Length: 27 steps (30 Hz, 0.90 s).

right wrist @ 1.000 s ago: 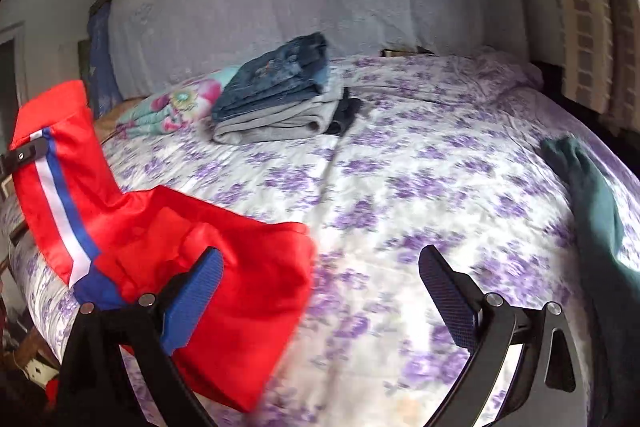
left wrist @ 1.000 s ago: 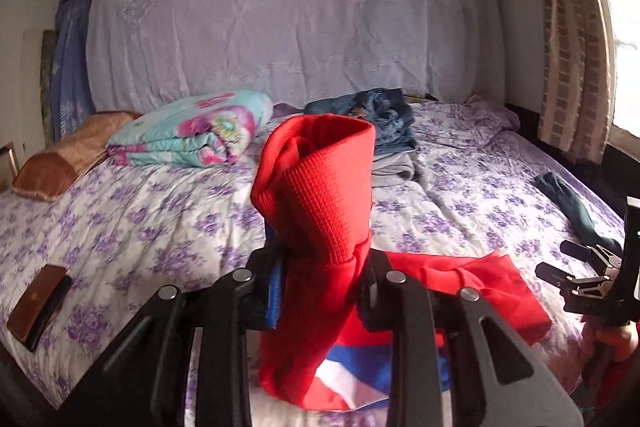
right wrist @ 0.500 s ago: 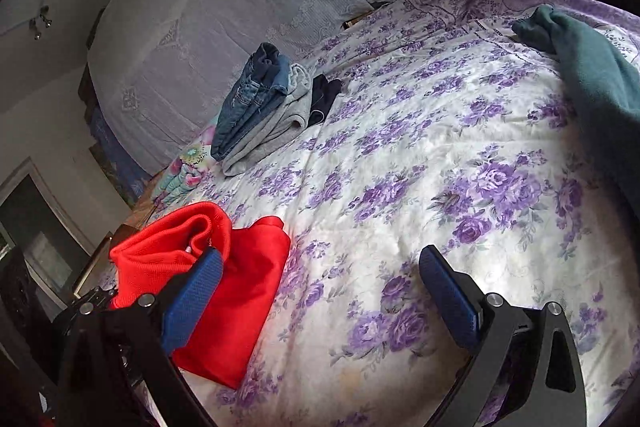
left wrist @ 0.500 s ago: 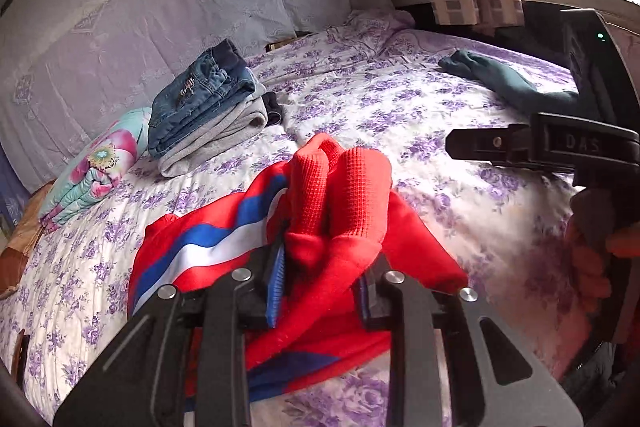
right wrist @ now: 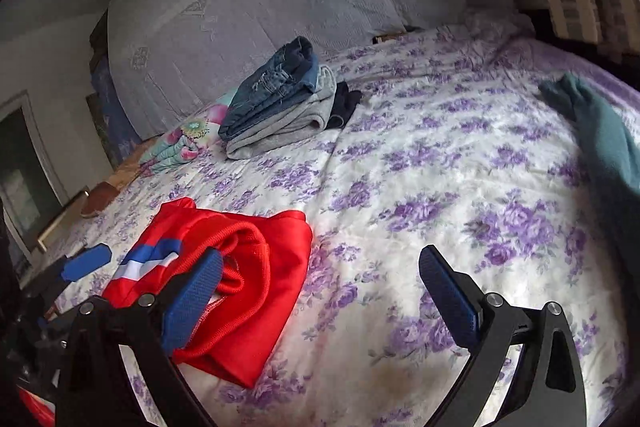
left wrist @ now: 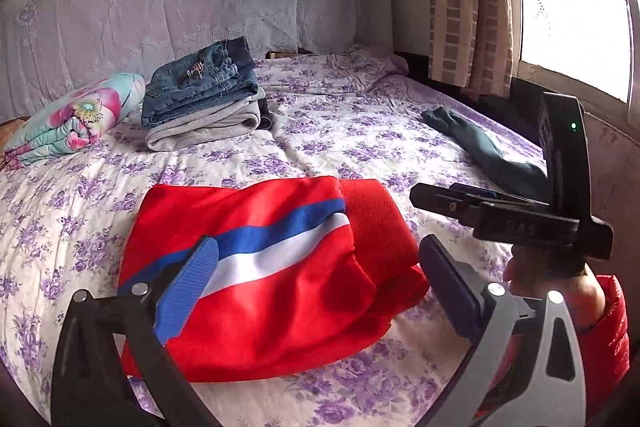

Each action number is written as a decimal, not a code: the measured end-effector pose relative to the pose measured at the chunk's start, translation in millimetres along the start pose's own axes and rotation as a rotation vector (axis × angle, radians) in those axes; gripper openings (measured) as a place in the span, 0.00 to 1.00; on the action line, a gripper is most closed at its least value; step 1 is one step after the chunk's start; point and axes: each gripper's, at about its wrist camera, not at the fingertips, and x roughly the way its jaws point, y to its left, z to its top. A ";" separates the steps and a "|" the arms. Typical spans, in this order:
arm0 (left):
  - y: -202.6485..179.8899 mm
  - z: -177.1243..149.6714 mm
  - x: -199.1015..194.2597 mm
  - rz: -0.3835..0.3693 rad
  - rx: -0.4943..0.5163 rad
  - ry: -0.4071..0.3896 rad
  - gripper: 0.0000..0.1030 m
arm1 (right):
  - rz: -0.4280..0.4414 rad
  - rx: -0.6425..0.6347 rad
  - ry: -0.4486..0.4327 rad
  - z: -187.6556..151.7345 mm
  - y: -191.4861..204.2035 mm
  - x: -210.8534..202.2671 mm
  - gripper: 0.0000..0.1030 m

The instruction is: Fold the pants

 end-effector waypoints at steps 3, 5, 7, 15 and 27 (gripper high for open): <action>16.8 -0.2 -15.2 0.040 -0.037 -0.038 0.95 | 0.037 0.036 -0.042 11.1 3.7 -10.9 0.96; 31.1 -2.3 -19.3 0.070 -0.058 -0.033 0.95 | 0.082 0.012 -0.039 19.3 14.8 -13.5 0.96; 40.8 -6.3 -13.9 0.112 -0.065 0.022 0.95 | 0.097 -0.061 -0.024 23.4 34.6 -8.3 0.96; 52.6 -54.2 23.6 0.216 -0.070 0.187 0.96 | 0.055 -0.258 0.306 5.5 69.7 81.2 0.96; 92.4 -41.8 11.4 0.244 -0.229 0.229 0.96 | 0.042 -0.305 0.224 26.7 87.2 61.9 0.96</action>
